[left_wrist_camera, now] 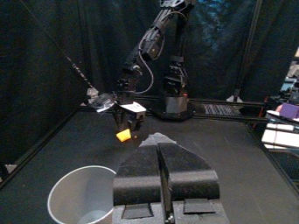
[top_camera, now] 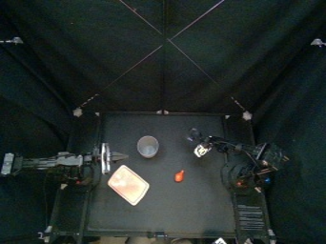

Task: Pick the fries then place it in the grey bowl
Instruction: Pick the fries

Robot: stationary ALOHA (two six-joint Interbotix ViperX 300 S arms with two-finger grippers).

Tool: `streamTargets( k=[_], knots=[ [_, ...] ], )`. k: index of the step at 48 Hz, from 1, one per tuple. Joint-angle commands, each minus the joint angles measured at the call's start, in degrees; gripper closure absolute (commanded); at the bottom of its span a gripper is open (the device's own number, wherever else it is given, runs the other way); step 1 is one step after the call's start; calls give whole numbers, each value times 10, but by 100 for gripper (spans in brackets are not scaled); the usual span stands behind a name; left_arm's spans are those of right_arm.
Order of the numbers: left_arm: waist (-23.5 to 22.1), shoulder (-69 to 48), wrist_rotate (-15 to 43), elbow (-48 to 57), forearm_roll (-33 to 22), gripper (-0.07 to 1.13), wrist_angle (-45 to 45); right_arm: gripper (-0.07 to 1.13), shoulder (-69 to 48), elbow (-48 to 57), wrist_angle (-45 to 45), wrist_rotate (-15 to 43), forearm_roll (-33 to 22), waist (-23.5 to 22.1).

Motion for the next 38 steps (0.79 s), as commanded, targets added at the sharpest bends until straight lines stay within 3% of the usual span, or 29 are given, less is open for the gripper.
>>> streamTargets(
  k=[1,23,28,38],
  knots=[
    [1,1,1,-9,0,107,-2,0,4,-17,1,-1,-2,-9],
    [1,0,-4,-6,0,107,-3,5,15,-12,5,-2,5,-18],
    [-1,-1,-3,-7,-1,107,-5,12,16,-13,6,-2,7,-12],
    [4,-2,0,-11,0,107,-6,38,17,-14,6,5,1,-9]
  ],
)
